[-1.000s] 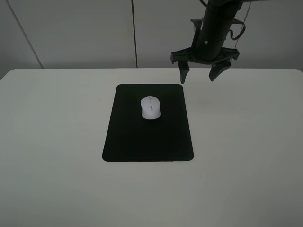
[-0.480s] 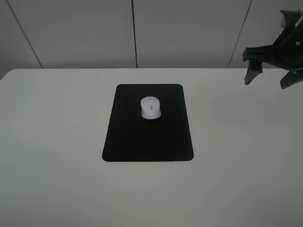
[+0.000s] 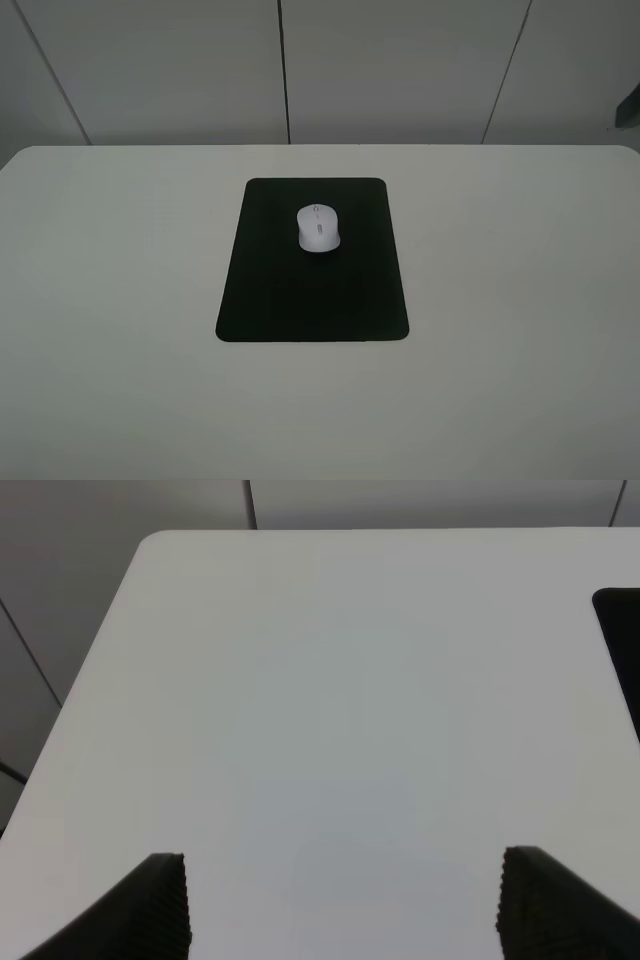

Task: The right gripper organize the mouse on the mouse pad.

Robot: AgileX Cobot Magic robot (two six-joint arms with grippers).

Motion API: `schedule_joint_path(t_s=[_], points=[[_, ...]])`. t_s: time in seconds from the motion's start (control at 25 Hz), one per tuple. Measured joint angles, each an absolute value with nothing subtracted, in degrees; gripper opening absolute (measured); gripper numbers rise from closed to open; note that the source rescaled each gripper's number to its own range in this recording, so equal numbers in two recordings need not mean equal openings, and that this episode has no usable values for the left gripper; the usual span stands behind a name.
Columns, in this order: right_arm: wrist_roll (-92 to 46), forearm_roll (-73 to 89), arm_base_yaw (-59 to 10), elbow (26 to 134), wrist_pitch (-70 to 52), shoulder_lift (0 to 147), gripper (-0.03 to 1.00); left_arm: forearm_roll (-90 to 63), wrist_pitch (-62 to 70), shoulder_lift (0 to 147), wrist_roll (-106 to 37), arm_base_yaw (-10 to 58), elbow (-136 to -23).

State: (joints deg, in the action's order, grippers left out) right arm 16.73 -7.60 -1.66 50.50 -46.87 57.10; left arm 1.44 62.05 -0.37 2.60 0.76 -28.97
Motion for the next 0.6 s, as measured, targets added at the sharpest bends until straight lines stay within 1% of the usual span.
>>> schedule_joint_path(t_s=[0.16, 0.36, 0.6], points=[[16.5, -8.5, -1.7, 45.7, -46.1, 46.6, 0.76, 1.4, 62.1, -0.4, 2.6, 0.8, -29.0], [12.4, -8.6, -1.7, 41.0, -46.2, 35.0, 0.76, 1.4, 62.1, -0.4, 2.6, 0.8, -29.0], [10.8, -8.4, -1.7, 38.1, -50.5, 22.1, 0.76, 1.4, 62.1, -0.4, 2.6, 0.8, -29.0]])
